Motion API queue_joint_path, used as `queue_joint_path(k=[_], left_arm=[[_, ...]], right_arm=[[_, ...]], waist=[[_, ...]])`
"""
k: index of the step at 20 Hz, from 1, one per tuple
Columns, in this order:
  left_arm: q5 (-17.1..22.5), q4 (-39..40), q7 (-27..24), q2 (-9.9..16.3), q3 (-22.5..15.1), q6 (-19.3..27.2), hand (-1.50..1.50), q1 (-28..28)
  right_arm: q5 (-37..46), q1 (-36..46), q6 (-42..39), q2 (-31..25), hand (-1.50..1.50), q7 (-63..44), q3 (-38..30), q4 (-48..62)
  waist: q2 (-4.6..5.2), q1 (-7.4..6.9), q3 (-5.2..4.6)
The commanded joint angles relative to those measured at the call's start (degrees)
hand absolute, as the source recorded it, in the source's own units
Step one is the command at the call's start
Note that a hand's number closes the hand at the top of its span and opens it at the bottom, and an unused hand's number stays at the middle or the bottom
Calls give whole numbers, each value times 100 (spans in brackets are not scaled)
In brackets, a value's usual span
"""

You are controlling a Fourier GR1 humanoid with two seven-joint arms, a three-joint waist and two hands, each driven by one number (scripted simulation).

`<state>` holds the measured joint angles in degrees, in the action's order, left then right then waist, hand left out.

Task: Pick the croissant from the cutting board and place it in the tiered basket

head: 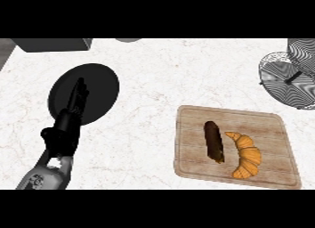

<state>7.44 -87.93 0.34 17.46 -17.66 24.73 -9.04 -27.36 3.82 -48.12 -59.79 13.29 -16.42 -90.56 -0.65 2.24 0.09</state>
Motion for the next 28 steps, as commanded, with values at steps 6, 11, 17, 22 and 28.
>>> queue_joint_path(k=[6,11,17,22,28], left_arm=[[-66,148,45,-128,63,-85,0,-201],[-158,213,-58,-126,273,-252,0,-203],[-470,51,269,-324,255,-248,0,-272],[-492,36,49,-426,329,-436,0,-49],[-717,-34,96,-596,386,-512,0,61]], right_arm=[[2126,-665,704,305,-150,-349,218,-2400],[2326,-1179,587,762,-150,-1033,157,-3236],[2861,-1026,-107,873,-150,-946,56,-3079],[3130,-899,-299,1145,-150,-1644,424,-3359],[3627,-1089,-709,1586,-150,-1843,303,-3723]], waist=[[42,-81,-11],[52,-139,-13],[62,-201,-9],[64,-230,-11],[61,-209,-10]])
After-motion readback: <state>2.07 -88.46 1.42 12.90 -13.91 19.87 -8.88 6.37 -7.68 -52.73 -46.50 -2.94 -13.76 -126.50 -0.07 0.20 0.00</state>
